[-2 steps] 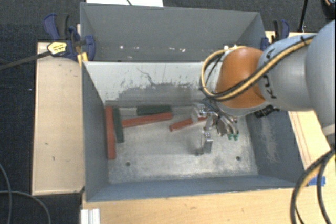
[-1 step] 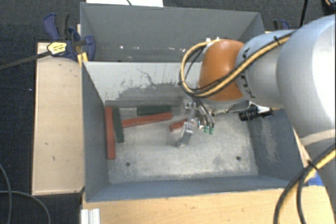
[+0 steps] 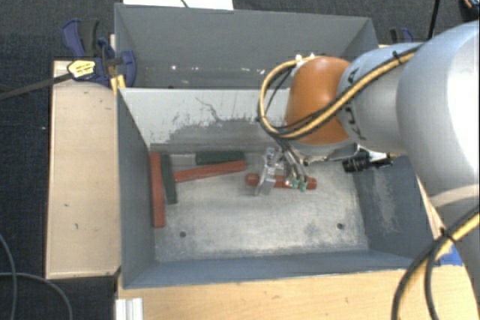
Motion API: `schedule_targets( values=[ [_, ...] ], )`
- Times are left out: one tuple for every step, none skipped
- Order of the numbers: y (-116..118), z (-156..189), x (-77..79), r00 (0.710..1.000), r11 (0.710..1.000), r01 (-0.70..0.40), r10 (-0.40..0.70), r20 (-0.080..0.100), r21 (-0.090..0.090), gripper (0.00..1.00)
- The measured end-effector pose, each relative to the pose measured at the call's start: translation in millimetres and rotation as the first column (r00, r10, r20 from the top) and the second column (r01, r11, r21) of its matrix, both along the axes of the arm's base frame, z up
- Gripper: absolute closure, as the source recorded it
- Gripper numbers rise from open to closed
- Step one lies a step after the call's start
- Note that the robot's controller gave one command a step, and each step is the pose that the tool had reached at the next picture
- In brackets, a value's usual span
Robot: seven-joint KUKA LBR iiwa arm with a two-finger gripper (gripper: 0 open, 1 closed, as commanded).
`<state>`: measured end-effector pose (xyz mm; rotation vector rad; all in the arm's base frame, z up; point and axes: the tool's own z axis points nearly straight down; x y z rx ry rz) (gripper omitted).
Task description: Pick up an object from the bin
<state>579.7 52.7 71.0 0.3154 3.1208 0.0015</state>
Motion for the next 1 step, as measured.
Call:
schedule_targets(
  values=[
    [3.7, 137.2, -3.8, 0.992, 0.993, -0.122, 0.122, 0.006, -0.001, 1.0]
  ],
)
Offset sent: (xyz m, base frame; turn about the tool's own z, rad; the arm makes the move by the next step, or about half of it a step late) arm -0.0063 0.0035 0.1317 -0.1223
